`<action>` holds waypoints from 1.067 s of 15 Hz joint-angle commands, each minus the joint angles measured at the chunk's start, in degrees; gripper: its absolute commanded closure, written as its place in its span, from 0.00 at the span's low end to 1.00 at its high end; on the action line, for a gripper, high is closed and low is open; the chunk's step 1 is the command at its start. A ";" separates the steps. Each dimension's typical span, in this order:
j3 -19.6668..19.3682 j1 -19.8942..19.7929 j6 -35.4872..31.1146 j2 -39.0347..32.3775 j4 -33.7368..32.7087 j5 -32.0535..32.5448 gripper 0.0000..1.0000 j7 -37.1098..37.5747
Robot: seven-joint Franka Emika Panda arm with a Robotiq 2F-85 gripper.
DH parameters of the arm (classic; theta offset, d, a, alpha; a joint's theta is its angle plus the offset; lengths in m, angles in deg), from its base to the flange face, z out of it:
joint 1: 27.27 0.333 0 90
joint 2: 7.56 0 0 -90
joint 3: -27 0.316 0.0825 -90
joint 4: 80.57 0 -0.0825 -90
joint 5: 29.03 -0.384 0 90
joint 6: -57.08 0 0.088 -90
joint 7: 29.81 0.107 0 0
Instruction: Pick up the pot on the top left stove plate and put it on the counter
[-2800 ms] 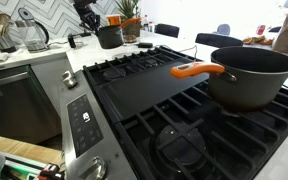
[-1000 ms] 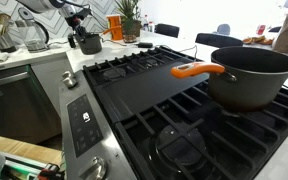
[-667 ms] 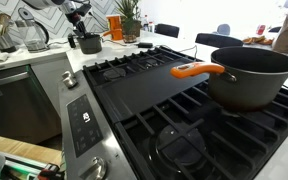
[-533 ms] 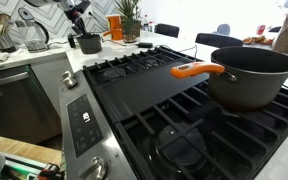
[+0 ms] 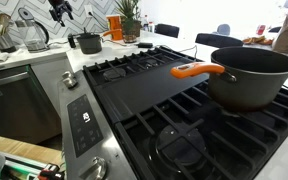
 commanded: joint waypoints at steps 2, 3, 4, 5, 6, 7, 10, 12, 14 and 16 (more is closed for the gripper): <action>-1.46 1.45 -0.41 8.60 7.52 2.63 0.00 16.26; -1.61 1.25 -0.48 10.31 8.74 2.90 0.00 19.17; -1.89 0.93 -0.49 12.39 10.33 3.09 0.00 21.84; -2.27 0.67 -0.54 14.49 11.94 3.22 0.00 24.47; -2.71 0.41 -0.82 16.48 13.54 3.42 0.00 27.01; -3.18 0.16 -0.97 18.60 15.22 3.57 0.00 29.54; -4.62 -0.54 -1.09 23.90 19.53 5.21 0.00 37.50; -5.10 -0.91 -0.36 27.05 21.97 7.12 0.00 43.65; -5.13 -1.37 0.61 29.27 24.04 9.34 0.00 50.30; -4.94 -1.70 2.21 30.55 25.38 11.52 0.00 56.76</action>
